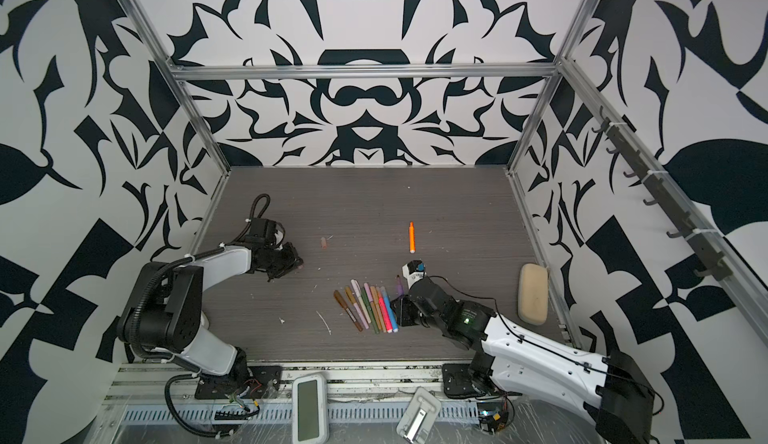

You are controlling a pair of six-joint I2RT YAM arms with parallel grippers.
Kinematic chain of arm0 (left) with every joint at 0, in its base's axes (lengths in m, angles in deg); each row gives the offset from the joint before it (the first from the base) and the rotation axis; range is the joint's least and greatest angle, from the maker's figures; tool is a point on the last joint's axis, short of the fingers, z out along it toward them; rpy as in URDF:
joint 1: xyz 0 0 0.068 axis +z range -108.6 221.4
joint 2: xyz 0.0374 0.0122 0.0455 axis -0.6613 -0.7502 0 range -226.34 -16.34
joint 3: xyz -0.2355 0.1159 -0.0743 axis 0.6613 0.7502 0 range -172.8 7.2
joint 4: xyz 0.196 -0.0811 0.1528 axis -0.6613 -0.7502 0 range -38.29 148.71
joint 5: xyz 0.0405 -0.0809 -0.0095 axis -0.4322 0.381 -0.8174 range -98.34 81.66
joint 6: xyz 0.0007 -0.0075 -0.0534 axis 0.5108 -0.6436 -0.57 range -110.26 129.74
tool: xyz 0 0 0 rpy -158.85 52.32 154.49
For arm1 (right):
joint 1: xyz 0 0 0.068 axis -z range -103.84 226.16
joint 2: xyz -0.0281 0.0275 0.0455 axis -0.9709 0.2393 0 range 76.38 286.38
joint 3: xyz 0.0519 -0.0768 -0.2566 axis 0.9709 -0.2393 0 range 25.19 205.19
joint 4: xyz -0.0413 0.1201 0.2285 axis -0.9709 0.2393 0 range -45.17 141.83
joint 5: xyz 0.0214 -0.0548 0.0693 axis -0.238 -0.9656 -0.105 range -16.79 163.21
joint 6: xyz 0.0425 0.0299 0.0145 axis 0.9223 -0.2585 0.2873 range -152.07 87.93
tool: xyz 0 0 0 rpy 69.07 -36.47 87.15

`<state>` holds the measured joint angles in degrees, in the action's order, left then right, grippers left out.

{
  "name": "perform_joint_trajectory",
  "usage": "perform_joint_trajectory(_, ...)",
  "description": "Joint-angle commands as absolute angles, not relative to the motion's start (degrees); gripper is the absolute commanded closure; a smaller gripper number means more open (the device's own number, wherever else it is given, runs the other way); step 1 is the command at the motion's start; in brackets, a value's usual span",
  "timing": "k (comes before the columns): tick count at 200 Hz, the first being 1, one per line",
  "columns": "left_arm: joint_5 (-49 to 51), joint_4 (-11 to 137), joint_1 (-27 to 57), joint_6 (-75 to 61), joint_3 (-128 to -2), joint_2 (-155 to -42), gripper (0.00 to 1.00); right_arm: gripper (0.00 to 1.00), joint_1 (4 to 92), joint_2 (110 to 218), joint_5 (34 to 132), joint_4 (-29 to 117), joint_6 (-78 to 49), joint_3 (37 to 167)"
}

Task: Open the pen caps
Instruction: 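Lower the held cap to the table with the left gripper and release it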

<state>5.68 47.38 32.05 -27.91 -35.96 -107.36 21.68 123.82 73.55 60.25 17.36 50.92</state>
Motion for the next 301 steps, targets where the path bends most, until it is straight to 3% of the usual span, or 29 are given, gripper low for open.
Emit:
perform_joint_trajectory(1,7.0,46.4,32.3,-26.8,-35.9,-109.6,1.0,1.0,21.8,122.0,72.8,59.2,18.1,50.0)
perform_joint_trajectory(120,12.2,47.1,32.3,-25.9,-43.7,-122.1,1.0,1.0,21.8,126.7,72.8,60.9,16.8,53.0)
perform_joint_trajectory(202,13.4,46.4,31.6,-26.0,-48.1,-127.0,0.96,1.0,21.8,122.6,71.3,60.9,18.5,50.1)
perform_joint_trajectory(301,14.3,43.8,31.2,-24.7,-50.3,-126.7,0.68,1.0,21.8,126.7,71.8,60.3,16.0,52.3)
